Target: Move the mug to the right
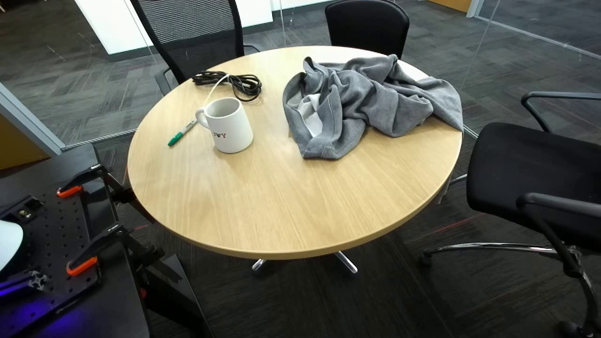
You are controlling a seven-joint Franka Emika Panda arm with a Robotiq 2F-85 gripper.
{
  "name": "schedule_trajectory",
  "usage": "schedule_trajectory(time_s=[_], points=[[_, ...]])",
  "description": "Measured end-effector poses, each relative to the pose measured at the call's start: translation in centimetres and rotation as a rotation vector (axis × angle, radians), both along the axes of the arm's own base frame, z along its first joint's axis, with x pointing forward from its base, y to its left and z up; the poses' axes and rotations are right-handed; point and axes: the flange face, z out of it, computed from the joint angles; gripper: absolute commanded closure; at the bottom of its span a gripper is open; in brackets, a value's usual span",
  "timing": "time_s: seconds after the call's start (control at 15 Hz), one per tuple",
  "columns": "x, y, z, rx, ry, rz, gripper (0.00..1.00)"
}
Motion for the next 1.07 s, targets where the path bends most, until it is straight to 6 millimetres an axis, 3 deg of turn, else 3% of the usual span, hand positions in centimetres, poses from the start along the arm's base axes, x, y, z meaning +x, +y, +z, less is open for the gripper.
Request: schedule_trajectory(time_s=[0.53, 1.07], points=[[6.0, -4.4, -2.3, -0.041, -0.090, -0.101, 0.00], [10.8, -9.0, -8.1, -0.032, -0.110, -0.173, 0.00]])
